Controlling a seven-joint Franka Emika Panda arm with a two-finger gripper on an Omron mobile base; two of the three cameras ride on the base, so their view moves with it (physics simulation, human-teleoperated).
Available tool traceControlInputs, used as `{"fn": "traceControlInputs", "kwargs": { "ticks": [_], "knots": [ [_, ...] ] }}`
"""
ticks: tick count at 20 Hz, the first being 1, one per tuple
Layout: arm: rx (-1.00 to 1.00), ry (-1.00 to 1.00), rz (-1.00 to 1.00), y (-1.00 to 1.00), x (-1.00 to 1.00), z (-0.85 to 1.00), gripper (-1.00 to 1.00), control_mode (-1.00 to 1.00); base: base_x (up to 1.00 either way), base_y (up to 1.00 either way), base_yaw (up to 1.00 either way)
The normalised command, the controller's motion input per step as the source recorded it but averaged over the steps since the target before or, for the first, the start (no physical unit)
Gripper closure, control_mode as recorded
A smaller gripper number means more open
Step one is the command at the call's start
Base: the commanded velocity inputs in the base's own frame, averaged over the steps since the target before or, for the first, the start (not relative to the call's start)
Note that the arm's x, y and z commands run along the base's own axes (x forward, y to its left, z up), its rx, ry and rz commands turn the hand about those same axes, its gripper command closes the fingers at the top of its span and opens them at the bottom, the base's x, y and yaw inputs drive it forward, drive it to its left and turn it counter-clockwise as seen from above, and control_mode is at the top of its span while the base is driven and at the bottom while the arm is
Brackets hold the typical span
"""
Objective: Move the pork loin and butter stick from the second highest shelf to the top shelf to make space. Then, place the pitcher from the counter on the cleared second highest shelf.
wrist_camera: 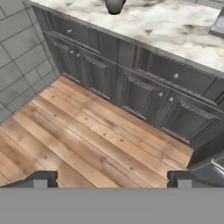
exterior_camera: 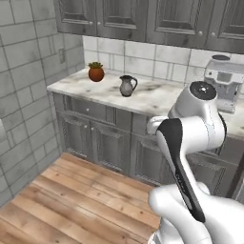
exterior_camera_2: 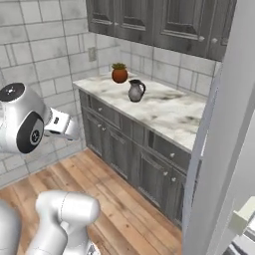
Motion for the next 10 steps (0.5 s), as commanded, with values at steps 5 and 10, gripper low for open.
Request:
{"fn": "traceControlInputs", "kwargs": {
  "ticks": [5,10],
  "knots": [
    [0.0,0.0,0.0,0.0,0.0,0.0,-1.0,1.0,1.0,0.11,-0.05],
    [0.0,0.0,0.0,0.0,0.0,0.0,-1.0,1.0,1.0,0.02,-0.05]
  ]
}}
